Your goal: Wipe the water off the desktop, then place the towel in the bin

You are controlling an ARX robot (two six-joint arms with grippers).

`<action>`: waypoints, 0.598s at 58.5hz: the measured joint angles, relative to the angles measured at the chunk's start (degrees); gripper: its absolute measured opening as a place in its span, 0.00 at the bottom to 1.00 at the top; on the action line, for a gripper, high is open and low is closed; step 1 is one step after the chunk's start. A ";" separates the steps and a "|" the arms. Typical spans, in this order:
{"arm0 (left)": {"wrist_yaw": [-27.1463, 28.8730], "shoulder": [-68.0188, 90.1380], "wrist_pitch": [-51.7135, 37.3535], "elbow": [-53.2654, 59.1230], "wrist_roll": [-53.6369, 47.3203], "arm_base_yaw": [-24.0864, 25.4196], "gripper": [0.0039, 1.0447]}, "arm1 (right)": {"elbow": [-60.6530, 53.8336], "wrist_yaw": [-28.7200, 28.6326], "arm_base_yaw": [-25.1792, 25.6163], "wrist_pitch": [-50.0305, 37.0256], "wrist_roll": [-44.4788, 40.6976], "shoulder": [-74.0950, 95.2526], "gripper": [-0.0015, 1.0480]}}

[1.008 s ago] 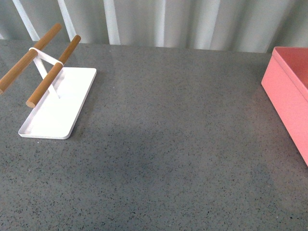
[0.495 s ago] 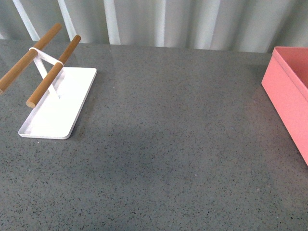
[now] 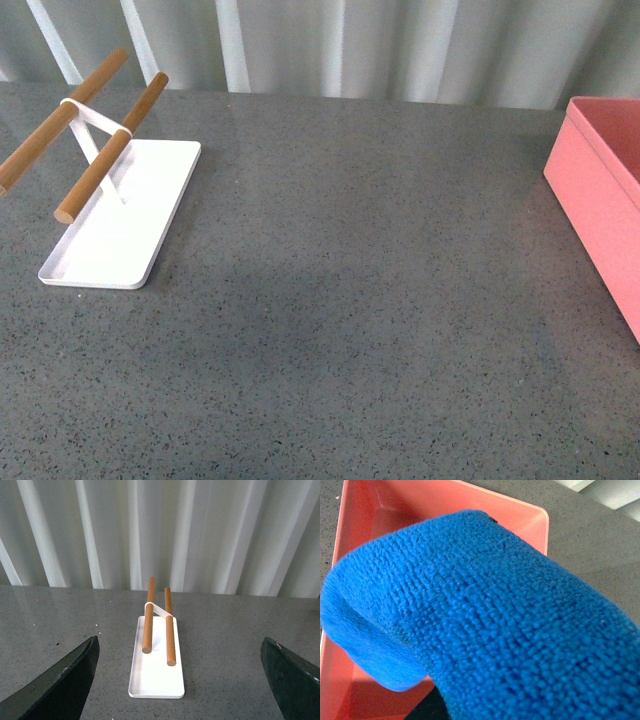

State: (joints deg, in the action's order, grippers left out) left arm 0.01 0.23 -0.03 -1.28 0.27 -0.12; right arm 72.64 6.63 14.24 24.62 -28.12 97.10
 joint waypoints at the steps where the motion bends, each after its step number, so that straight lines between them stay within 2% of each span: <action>1: 0.00 0.00 0.00 0.00 0.00 0.00 0.94 | 0.00 0.00 0.00 0.00 0.02 0.00 0.33; 14: 0.00 0.00 0.00 0.00 0.00 0.00 0.94 | 0.00 0.00 -0.02 0.00 0.13 0.00 0.65; 21: 0.00 0.00 0.00 0.00 0.00 0.00 0.94 | 0.00 0.02 -0.02 0.00 0.11 0.02 0.92; 23: 0.00 0.00 0.00 0.00 0.00 0.00 0.94 | 0.00 0.02 -0.04 0.00 0.20 0.02 0.95; 35: 0.00 0.00 0.00 0.00 0.00 0.00 0.94 | 0.02 0.17 -0.02 0.00 0.28 0.02 0.93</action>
State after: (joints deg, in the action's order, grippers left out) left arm 0.01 0.23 -0.03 -1.28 0.27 -0.12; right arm 72.66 6.81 14.22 24.62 -27.83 97.12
